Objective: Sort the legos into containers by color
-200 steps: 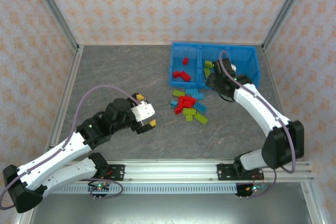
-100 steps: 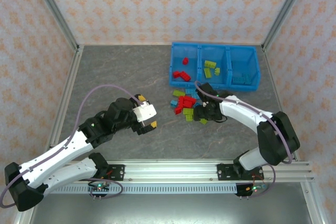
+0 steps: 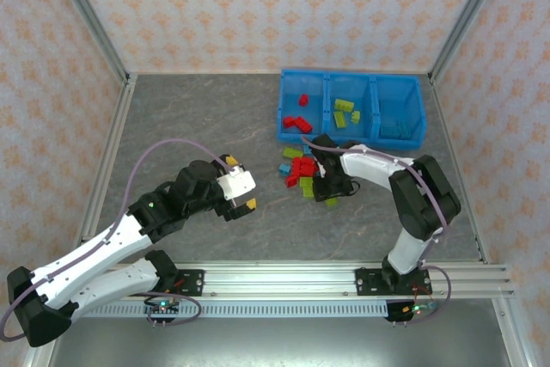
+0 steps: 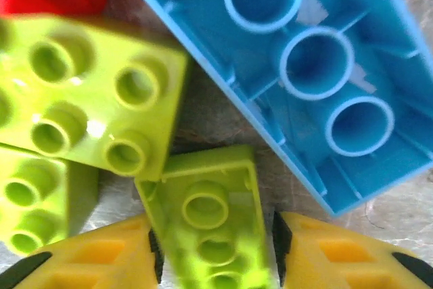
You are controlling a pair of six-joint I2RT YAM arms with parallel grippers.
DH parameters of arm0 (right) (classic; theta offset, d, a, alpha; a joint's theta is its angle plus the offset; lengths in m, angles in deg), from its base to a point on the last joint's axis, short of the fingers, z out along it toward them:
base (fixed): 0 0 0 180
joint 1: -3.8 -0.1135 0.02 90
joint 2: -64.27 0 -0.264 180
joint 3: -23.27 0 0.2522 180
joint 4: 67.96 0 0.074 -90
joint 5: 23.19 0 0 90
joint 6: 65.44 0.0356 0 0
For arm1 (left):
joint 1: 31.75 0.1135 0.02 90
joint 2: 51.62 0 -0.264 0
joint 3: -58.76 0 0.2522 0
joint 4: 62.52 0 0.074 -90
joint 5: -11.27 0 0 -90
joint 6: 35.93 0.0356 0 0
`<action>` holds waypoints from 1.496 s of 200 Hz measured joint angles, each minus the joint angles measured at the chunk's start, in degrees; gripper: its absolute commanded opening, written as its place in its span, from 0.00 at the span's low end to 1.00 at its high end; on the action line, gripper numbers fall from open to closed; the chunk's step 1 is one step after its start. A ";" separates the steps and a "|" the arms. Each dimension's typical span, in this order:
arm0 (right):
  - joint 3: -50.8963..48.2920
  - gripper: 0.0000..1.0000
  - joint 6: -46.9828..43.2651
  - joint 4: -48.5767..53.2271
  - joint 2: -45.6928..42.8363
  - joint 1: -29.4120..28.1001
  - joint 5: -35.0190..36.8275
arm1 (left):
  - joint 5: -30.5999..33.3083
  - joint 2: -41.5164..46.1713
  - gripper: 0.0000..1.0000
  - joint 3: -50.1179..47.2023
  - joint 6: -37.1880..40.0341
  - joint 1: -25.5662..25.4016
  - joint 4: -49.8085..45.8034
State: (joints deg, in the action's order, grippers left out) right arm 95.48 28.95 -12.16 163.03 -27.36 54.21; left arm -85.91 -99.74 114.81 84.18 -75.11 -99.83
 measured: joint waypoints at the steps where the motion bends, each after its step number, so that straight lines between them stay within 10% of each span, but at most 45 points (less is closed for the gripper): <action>1: 0.02 0.37 -0.07 0.00 -0.02 -0.02 0.11 | 0.00 0.00 1.00 -0.02 0.00 0.00 0.00; 87: -5.14 0.17 10.67 1.42 -16.85 -4.66 3.26 | -0.46 -0.02 1.00 -0.02 -0.02 0.07 0.04; 150: 14.47 0.17 13.18 -8.81 -12.76 13.14 13.40 | -2.86 -0.02 1.00 -0.02 -0.04 0.66 0.09; 187: 31.67 0.53 10.80 -9.38 7.63 17.79 14.60 | -2.19 0.42 1.00 -0.02 -0.04 0.66 0.13; 220: 38.29 0.64 11.41 -5.22 13.86 18.78 13.20 | 0.79 0.42 1.00 -0.02 -3.39 1.09 1.53; 299: 14.88 0.87 16.04 -0.90 -24.98 15.02 -3.98 | 5.92 -23.54 0.88 25.40 -28.96 2.95 -9.55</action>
State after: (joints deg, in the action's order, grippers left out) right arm 110.37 44.99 -13.06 138.05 -12.34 50.23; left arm -79.98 -123.28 140.20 55.22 -72.16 -109.38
